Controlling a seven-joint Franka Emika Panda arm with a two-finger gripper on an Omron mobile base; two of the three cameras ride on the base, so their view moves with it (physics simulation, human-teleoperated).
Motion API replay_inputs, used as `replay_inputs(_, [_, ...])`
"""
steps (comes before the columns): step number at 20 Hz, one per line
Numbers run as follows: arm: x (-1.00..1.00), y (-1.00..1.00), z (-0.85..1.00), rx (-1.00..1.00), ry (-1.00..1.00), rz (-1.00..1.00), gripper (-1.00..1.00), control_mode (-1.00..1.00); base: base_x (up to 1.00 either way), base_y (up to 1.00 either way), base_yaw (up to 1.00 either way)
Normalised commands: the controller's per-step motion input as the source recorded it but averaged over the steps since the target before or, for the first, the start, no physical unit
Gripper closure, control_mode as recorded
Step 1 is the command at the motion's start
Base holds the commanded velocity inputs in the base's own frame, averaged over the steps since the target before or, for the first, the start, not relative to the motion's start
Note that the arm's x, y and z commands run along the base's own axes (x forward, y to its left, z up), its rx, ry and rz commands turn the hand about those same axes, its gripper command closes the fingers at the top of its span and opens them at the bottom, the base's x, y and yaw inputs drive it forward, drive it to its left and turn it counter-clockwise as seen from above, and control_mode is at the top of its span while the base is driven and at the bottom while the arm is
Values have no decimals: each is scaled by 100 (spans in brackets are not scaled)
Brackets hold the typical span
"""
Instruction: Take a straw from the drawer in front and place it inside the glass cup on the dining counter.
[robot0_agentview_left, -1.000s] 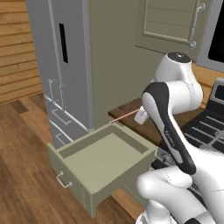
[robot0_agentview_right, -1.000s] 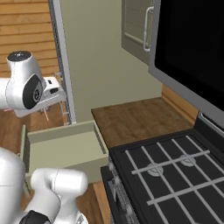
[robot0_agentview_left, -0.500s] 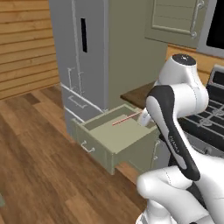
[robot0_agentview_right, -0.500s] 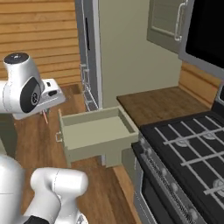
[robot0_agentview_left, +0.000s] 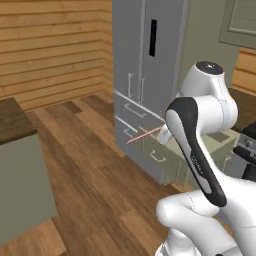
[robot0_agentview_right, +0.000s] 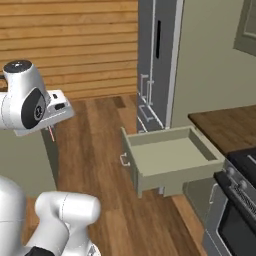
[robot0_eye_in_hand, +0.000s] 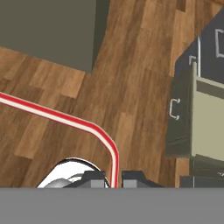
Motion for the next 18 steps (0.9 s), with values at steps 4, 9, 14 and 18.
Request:
replay_inputs(4, [0, 0, 0, 0, 0, 0, 100, 100, 72, 80, 20])
replay_inputs(9, [0, 0, 0, 0, 0, 0, 100, 100, 97, 18, 9])
replay_inputs(14, [0, 0, 0, 0, 0, 0, 100, 100, 100, 1, 3])
replay_inputs(18, [0, 0, 0, 0, 0, 0, 100, 100, 100, 0, 1])
